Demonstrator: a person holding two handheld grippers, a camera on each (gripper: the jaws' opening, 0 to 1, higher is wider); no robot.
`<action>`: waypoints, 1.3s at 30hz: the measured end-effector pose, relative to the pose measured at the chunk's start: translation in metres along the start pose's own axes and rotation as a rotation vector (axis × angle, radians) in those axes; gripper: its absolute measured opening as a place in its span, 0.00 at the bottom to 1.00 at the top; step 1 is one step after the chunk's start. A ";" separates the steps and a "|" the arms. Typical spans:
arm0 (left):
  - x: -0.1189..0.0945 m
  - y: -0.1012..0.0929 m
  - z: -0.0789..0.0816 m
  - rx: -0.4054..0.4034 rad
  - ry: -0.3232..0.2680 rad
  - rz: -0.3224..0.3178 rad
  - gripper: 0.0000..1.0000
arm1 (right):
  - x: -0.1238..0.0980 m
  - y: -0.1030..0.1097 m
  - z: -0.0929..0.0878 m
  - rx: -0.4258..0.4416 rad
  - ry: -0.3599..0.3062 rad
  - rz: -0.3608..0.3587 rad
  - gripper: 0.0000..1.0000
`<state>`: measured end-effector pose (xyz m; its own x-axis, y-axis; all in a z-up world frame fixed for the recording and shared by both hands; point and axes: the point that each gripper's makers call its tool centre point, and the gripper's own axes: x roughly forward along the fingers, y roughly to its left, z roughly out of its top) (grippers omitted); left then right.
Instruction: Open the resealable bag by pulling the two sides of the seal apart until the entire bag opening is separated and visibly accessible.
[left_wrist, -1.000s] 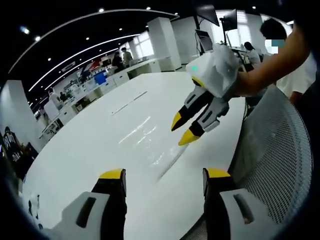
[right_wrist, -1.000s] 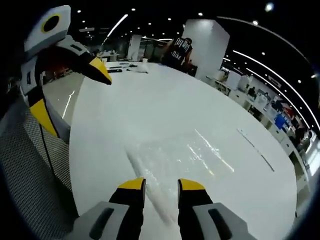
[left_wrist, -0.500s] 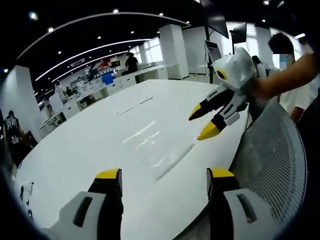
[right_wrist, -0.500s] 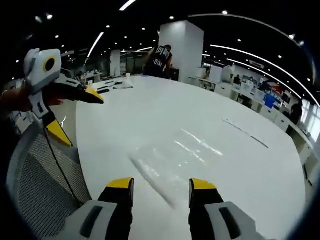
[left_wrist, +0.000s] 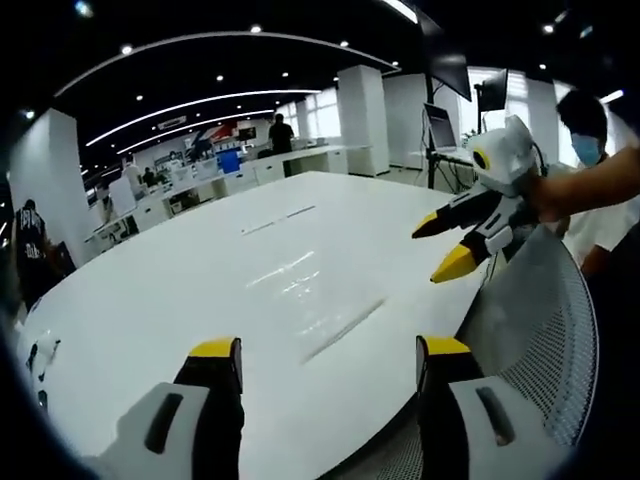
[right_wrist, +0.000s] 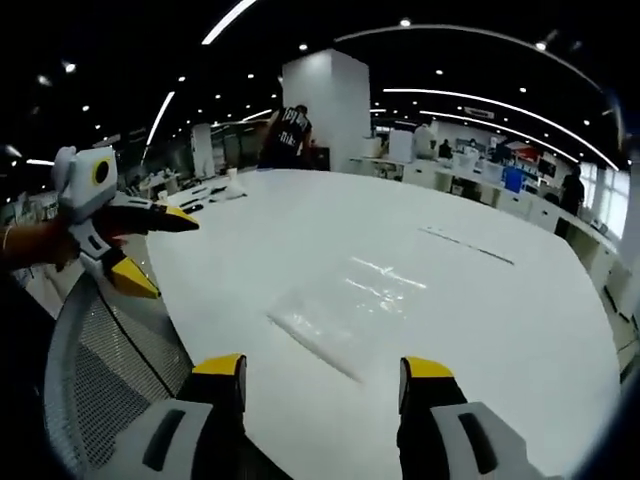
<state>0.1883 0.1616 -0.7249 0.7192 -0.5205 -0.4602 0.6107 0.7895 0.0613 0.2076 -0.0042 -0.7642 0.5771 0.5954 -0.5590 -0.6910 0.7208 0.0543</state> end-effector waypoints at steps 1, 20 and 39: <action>0.000 0.000 -0.001 -0.002 0.002 0.002 0.71 | -0.002 0.000 -0.002 0.005 0.001 -0.004 0.63; -0.003 -0.008 -0.007 0.009 0.017 -0.008 0.73 | -0.017 -0.006 -0.007 0.083 -0.039 -0.051 0.71; -0.006 -0.012 -0.011 0.001 0.031 -0.017 0.72 | -0.017 -0.006 -0.009 0.118 -0.038 -0.053 0.70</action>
<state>0.1732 0.1584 -0.7328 0.6982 -0.5237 -0.4881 0.6232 0.7802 0.0544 0.1978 -0.0221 -0.7623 0.6291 0.5669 -0.5319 -0.6046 0.7869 0.1236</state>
